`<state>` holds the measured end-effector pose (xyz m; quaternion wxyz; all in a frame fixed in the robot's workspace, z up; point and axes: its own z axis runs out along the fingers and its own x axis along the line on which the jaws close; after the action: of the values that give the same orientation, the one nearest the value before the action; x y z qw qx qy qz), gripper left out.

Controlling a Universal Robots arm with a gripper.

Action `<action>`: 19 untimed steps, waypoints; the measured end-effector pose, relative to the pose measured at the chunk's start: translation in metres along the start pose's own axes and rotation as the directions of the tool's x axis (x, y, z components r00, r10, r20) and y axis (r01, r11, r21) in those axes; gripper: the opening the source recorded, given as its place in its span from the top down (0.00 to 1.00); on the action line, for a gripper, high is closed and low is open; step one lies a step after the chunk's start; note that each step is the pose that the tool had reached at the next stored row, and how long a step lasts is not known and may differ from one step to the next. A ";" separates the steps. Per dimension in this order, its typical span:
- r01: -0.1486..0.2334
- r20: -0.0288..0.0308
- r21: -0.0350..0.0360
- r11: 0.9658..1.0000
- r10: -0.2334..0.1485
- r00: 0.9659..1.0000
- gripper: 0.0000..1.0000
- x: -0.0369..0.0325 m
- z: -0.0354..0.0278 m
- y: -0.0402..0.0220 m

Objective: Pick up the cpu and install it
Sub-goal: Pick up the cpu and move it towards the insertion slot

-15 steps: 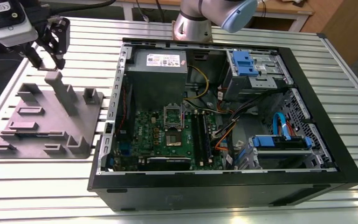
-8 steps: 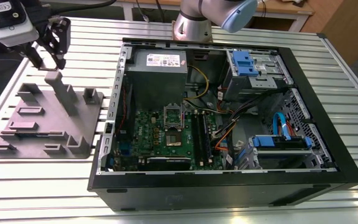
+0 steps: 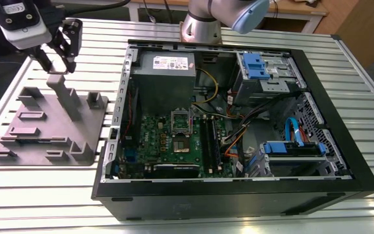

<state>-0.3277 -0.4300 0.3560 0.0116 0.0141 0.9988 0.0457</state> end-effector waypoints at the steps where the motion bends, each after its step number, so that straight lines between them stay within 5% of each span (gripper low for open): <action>1: 0.000 0.000 0.000 1.000 0.000 1.000 0.53 -0.0019 0.0000 0.0001; 19: -0.001 -0.006 0.000 1.000 0.001 1.000 0.53 -0.0424 0.0011 0.0011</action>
<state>-0.2852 -0.4300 0.3559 0.0085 0.0143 0.9988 0.0456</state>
